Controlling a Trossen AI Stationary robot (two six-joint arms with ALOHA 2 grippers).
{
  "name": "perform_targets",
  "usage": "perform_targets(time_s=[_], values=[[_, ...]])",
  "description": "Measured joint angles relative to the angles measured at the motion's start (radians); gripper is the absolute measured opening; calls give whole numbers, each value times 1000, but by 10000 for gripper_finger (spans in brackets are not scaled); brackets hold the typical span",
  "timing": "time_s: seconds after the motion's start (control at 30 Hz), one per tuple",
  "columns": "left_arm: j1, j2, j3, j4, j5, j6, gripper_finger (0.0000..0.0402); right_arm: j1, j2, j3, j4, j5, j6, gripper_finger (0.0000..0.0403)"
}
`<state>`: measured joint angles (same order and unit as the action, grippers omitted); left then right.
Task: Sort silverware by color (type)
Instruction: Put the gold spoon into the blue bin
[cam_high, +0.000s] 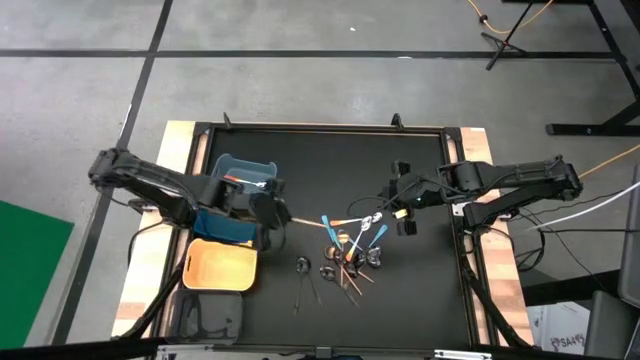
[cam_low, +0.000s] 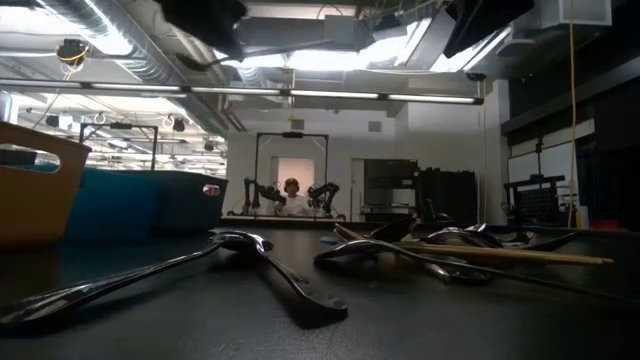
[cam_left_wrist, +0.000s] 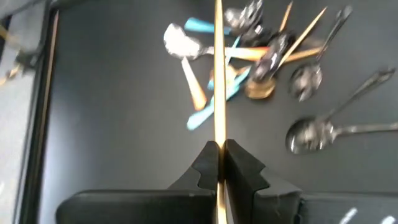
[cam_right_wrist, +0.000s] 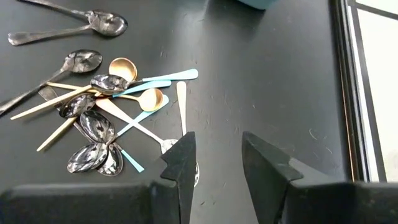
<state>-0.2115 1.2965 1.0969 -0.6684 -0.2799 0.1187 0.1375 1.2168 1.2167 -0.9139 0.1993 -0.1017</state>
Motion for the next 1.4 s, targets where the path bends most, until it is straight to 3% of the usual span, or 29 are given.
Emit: perform_targets(time_s=[0.13,0.47,0.67,1.0,1.4], values=[[0,-63,0,-155,-52,-95,4,0,18,0,-1,0,0,119],[-15,-114,2,-472,-73,-318,4,0,63,0,33,-9,0,119],[-44,-114,-73,-497,-77,-420,4,0,82,0,24,-10,-8,119],[-96,-115,-318,-469,-83,-597,4,0,91,0,29,-10,-8,119],[-119,-114,-393,-446,-63,-633,11,0,91,0,30,-10,-8,119]])
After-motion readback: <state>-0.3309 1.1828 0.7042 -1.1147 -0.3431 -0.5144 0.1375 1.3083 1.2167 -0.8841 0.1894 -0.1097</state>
